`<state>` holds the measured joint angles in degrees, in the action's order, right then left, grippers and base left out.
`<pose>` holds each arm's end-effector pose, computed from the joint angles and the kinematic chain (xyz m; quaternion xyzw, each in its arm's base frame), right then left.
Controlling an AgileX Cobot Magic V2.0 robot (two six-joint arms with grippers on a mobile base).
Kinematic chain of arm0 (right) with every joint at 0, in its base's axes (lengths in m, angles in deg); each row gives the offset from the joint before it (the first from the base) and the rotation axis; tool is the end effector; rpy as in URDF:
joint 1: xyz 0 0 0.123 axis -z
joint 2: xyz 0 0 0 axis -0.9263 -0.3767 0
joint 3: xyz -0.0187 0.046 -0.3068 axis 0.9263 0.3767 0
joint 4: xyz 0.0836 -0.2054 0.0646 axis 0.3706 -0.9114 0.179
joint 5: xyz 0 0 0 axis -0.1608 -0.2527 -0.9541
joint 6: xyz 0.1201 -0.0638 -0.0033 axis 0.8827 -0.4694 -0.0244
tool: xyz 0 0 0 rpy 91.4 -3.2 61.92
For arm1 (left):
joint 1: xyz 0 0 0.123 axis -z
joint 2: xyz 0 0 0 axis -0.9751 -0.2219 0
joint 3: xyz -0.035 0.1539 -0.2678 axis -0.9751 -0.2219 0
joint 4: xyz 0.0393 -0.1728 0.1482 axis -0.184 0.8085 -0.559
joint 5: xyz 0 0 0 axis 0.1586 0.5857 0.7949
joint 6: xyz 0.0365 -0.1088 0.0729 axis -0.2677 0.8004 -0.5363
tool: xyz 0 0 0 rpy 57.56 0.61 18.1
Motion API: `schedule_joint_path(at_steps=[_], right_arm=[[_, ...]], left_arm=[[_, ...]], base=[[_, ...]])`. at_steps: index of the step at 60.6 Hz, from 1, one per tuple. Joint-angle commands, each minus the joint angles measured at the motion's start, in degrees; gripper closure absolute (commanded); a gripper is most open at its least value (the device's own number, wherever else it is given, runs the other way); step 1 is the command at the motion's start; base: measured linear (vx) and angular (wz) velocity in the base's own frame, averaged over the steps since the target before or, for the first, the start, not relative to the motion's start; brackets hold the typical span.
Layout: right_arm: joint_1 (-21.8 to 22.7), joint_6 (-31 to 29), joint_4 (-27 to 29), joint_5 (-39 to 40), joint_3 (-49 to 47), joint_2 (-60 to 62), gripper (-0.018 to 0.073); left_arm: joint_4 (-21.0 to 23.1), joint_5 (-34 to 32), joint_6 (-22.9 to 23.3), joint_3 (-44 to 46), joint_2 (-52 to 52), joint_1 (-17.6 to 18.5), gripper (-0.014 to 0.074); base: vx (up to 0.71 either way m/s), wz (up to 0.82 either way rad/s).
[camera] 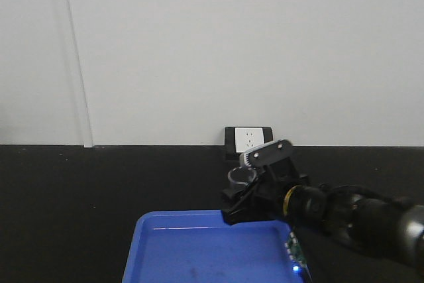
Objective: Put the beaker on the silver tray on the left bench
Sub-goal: 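Lift the held beaker up out of the blue tray, then drive the base to the bench with the silver tray, holding the beaker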
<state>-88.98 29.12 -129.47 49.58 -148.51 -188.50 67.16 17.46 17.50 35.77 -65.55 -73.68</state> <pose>0.3941 0.1690 0.2694 -0.2104 0.8148 0.1297 0.5244 0.0476 0.0028 0.1541 0.0635 0.8070 0.0362 0.5859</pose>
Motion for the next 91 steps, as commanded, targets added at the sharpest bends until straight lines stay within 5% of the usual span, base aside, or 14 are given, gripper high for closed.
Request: schedule_joint_path(at_steps=[1,26,42,91], right_arm=[[0.1,1.4,-2.8,-5.5,2.2,10.9,0.0571],[0.1,5.3,-2.6,-12.8,30.4,45.9,0.0571],[0.1,6.5,-2.6,-16.5,39.7,62.3,0.0571],[0.1,6.5,-2.9,-18.3,40.6,64.3,0.0571]], left_arm=[[0.2,-4.7,0.1,-1.1,0.4,0.2,0.0595],[0.2,-4.7,0.1,-1.1,0.4,0.2,0.0595],[0.2,-4.7,0.1,-1.1,0.4,0.2,0.0595],[0.2,-4.7,0.1,-1.1,0.4,0.2,0.0595]], base=[[0.00,0.00],[0.00,0.00],[0.00,0.00],[0.00,0.00]])
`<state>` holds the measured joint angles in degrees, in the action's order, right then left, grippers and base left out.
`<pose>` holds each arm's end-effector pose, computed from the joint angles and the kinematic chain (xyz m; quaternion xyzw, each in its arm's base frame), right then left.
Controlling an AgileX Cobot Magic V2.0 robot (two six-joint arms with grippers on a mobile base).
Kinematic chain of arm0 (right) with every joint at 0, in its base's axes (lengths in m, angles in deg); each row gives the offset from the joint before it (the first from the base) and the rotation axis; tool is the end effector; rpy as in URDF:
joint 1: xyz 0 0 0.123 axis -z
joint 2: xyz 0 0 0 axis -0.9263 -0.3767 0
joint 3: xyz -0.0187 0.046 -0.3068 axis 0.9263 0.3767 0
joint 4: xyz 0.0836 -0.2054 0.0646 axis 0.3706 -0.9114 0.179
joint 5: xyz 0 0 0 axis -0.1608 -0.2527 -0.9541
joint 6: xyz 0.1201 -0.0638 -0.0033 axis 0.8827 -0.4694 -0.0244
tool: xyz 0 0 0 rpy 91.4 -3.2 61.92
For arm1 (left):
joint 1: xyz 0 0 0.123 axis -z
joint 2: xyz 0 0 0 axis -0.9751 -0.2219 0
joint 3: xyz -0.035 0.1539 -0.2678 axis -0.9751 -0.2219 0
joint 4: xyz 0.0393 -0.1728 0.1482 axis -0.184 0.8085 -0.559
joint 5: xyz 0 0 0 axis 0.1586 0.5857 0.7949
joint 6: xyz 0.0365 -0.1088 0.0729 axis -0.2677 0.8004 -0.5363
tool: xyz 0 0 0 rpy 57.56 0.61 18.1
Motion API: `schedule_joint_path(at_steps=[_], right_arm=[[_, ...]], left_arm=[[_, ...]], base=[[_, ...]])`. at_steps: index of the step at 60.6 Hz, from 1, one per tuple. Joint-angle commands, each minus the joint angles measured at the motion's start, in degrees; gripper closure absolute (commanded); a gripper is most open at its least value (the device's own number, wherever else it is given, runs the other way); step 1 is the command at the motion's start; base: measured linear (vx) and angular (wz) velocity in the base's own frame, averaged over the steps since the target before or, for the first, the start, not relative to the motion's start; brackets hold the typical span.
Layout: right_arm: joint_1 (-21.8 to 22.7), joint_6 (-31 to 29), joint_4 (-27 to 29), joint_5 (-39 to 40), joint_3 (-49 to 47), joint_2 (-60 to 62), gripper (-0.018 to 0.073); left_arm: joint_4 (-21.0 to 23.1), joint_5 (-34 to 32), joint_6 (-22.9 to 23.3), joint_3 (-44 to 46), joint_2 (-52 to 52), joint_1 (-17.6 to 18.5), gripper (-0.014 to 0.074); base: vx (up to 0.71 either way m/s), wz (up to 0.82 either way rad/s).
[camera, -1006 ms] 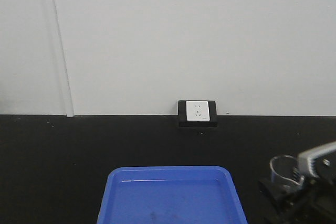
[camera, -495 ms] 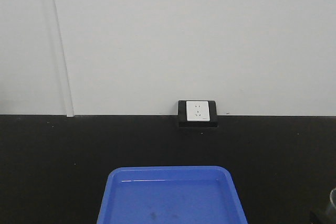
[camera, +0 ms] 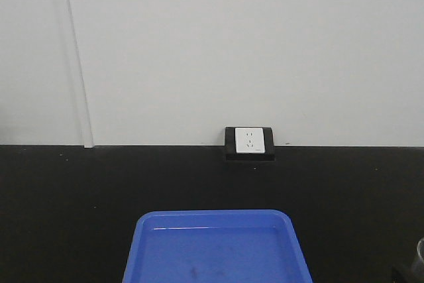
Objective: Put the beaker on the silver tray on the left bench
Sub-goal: 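Drive the base to the bench with the silver tray, holding the beaker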
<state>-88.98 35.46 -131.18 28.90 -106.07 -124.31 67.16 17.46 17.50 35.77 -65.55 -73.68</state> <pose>0.1343 0.0260 0.2940 -0.0822 0.7883 0.0487 0.6078 0.0476 0.0028 0.1541 0.0635 0.8070 0.0362 0.5859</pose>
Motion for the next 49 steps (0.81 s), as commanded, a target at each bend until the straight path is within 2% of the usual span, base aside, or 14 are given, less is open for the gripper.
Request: schedule_joint_path(at_steps=[1,49], right_arm=[[0.1,0.2,-1.2,2.4,-1.8,0.1,0.0571],[0.1,0.2,-1.2,2.4,-1.8,0.1,0.0571]], left_arm=[[0.2,-4.7,0.1,-1.1,0.4,0.2,0.0595],[0.2,-4.7,0.1,-1.1,0.4,0.2,0.0595]], base=[[0.00,0.00],[-0.06,-0.05]])
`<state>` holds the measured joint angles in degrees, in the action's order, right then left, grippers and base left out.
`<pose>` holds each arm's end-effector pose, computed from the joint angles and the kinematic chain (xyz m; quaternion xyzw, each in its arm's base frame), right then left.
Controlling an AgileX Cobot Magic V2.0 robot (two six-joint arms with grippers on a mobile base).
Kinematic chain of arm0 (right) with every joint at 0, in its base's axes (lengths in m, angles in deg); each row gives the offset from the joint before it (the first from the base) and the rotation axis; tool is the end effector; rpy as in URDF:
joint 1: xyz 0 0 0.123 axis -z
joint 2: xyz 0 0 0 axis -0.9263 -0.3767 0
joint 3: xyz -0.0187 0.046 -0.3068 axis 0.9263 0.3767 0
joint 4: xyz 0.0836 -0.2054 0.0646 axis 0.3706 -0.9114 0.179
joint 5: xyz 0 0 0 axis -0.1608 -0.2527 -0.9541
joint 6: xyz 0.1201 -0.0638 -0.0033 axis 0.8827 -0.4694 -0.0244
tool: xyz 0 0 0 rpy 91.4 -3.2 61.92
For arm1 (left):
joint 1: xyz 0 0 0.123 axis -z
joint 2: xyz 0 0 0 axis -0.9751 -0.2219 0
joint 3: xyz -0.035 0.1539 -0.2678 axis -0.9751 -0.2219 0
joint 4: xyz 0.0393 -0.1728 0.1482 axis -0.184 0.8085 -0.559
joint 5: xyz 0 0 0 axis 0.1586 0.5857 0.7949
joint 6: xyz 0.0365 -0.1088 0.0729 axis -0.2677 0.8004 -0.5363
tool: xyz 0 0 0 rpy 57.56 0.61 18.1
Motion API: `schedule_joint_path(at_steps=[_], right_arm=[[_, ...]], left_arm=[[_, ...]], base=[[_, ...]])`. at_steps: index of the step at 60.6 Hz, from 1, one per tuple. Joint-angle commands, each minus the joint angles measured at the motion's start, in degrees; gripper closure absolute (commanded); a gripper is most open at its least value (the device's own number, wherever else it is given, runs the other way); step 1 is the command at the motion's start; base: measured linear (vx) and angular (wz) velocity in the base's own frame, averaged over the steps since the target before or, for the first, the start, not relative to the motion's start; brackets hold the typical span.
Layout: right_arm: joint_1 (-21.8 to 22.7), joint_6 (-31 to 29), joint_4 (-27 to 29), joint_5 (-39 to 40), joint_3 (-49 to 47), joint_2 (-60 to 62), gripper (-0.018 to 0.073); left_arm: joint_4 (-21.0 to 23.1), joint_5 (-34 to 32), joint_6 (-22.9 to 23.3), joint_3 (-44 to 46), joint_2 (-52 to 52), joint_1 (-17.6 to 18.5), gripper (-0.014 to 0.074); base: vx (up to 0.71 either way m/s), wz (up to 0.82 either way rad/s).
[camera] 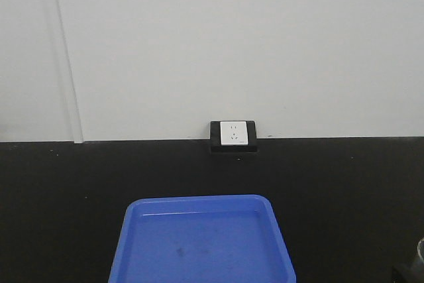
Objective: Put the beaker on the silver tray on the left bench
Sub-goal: 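Drive the base to the bench with the silver tray, holding the beaker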
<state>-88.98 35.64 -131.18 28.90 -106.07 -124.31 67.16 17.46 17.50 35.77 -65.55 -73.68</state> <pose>0.1343 0.0260 0.2940 -0.0809 0.7884 0.0496 0.6078 0.0476 0.0028 0.1541 0.0635 0.8070 0.0362 0.5859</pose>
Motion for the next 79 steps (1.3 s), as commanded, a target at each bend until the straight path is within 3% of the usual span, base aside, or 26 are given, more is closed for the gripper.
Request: schedule_joint_path(at_steps=[1,40,79], right_arm=[[0.1,0.0,-1.2,2.4,-1.8,0.1,0.0571],[0.1,0.0,-1.2,2.4,-1.8,0.1,0.0571],[0.1,0.0,-1.2,2.4,-1.8,0.1,0.0571]], left_arm=[[0.2,-4.7,0.1,-1.1,0.4,0.2,0.0595],[0.2,-4.7,0.1,-1.1,0.4,0.2,0.0595],[0.2,-4.7,0.1,-1.1,0.4,0.2,0.0595]], base=[[-0.17,-0.07],[-0.28,-0.03],[-0.36,0.20]])
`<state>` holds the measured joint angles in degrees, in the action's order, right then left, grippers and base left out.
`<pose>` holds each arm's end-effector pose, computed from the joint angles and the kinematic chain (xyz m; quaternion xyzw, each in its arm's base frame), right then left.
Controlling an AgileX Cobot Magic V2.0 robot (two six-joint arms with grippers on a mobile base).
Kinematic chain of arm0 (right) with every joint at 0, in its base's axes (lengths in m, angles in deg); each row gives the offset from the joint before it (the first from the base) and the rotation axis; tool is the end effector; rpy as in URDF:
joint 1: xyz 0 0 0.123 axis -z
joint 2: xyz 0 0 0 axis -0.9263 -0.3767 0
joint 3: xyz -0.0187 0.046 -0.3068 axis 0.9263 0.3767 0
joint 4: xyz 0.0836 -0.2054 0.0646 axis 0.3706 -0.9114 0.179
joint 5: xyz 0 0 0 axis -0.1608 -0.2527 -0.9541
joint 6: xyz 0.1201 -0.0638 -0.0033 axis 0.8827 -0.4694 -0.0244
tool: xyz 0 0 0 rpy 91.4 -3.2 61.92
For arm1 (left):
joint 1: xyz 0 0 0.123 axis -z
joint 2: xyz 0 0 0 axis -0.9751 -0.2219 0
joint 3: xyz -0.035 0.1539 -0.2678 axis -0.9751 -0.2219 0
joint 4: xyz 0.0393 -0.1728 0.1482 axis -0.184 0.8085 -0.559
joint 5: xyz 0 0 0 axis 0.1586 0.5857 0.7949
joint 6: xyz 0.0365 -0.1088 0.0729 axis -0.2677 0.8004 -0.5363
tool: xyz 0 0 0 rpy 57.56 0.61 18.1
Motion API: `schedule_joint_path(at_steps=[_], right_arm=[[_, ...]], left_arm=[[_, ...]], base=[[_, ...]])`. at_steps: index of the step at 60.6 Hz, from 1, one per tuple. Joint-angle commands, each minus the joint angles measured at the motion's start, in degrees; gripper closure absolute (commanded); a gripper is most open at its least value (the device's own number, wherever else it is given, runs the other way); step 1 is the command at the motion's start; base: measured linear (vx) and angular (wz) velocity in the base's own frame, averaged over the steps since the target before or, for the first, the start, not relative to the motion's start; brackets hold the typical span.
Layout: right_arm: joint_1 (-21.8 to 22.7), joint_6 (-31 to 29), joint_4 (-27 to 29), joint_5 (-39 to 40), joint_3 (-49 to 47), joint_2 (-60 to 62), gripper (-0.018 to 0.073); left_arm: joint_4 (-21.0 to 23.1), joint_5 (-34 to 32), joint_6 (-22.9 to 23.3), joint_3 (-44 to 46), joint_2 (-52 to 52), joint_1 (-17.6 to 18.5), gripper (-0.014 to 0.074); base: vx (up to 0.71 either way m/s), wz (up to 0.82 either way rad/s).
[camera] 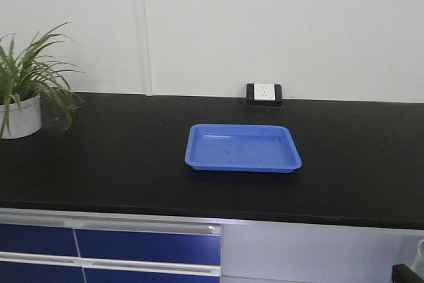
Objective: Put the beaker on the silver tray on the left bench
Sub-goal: 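Drive the base to the bench with the silver tray, holding the beaker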
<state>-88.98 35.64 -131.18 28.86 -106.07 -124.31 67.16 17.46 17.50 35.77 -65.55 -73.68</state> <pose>0.1343 0.0259 0.2939 -0.0808 0.7886 0.0494 0.6076 0.0476 0.0028 0.1541 0.0635 0.8070 0.0362 0.5859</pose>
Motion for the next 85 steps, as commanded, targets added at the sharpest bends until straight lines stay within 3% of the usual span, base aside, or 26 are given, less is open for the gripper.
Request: schedule_joint_path(at_steps=[1,46,85], right_arm=[[0.1,0.0,-1.2,2.4,-1.8,0.1,0.0571],[0.1,0.0,-1.2,2.4,-1.8,0.1,0.0571],[0.1,0.0,-1.2,2.4,-1.8,0.1,0.0571]], left_arm=[[0.2,-4.7,0.1,-1.1,0.4,0.2,0.0595],[0.2,-4.7,0.1,-1.1,0.4,0.2,0.0595],[0.2,-4.7,0.1,-1.1,0.4,0.2,0.0595]], base=[[-0.36,0.27],[-0.32,0.31],[-0.22,0.55]])
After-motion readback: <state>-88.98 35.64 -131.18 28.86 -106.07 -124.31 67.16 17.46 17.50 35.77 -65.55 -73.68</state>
